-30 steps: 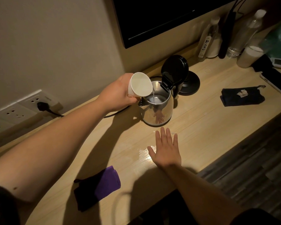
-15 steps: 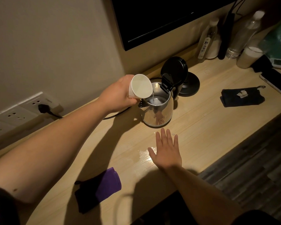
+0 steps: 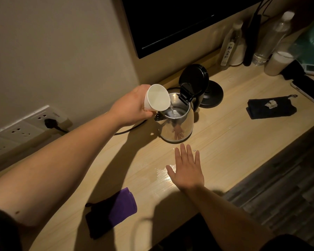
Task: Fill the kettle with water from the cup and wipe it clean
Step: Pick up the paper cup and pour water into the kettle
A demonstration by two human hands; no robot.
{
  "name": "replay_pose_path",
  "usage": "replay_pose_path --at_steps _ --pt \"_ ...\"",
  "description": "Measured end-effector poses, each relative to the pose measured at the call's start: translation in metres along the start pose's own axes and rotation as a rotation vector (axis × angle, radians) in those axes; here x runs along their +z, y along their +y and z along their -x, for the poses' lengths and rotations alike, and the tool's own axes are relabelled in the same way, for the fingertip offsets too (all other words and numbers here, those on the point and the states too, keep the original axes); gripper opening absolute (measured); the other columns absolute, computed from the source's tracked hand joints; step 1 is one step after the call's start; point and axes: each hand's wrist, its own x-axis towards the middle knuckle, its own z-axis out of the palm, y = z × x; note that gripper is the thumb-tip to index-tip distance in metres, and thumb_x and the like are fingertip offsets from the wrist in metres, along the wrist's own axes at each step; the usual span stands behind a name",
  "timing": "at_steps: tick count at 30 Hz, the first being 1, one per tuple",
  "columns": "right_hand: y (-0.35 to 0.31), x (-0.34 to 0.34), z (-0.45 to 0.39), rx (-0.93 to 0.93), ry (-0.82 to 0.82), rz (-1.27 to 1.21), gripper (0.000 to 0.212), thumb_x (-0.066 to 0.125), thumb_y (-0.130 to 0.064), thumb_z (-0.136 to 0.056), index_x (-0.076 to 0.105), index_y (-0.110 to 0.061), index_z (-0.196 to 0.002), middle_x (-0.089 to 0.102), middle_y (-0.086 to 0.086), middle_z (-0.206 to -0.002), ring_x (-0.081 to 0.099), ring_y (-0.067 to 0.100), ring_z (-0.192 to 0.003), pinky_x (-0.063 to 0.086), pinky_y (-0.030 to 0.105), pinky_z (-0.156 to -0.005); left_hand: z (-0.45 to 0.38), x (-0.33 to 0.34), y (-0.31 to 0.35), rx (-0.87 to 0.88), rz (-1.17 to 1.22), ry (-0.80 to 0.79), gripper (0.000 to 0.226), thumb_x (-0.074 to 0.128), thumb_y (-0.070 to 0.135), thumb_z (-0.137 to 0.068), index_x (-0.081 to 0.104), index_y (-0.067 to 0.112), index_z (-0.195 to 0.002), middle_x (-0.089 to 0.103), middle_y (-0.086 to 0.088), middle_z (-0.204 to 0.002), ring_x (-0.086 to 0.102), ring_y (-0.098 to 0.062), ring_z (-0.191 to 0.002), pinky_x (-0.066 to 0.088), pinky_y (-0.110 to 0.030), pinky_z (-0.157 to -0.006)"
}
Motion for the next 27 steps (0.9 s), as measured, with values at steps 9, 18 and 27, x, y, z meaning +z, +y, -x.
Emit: replay_pose_path --at_steps 9,18,27 --pt "-0.0009 -0.0005 -0.0001 0.010 0.003 -0.002 0.080 0.021 -0.064 -0.094 0.030 -0.010 -0.152 0.020 0.016 -0.161 0.009 0.035 -0.151 0.006 0.059 -0.119 -0.0013 -0.0031 0.0034 0.000 -0.027 -0.019 0.076 0.078 0.035 -0.075 0.038 0.025 -0.139 0.049 -0.002 -0.134 0.052 -0.021 -0.112 0.049 -0.036 -0.082" --pt "-0.0005 0.0016 0.0005 0.000 0.038 0.009 0.079 0.025 -0.063 -0.093 0.037 -0.009 -0.149 0.028 0.017 -0.159 0.018 0.036 -0.149 0.007 0.058 -0.118 -0.0041 -0.0043 0.0047 0.007 -0.073 -0.036 0.076 0.077 0.036 -0.074 0.038 0.025 -0.138 0.049 -0.002 -0.134 0.054 -0.023 -0.111 0.050 -0.040 -0.083" --pt "-0.0001 0.0016 0.0007 -0.002 0.038 0.017 0.079 0.023 -0.064 -0.094 0.033 -0.009 -0.151 0.024 0.017 -0.160 0.015 0.036 -0.150 0.007 0.058 -0.118 -0.0052 -0.0066 0.0063 0.029 -0.078 -0.040 0.077 0.078 0.037 -0.075 0.038 0.024 -0.140 0.049 -0.002 -0.136 0.051 -0.020 -0.116 0.043 -0.030 -0.083"
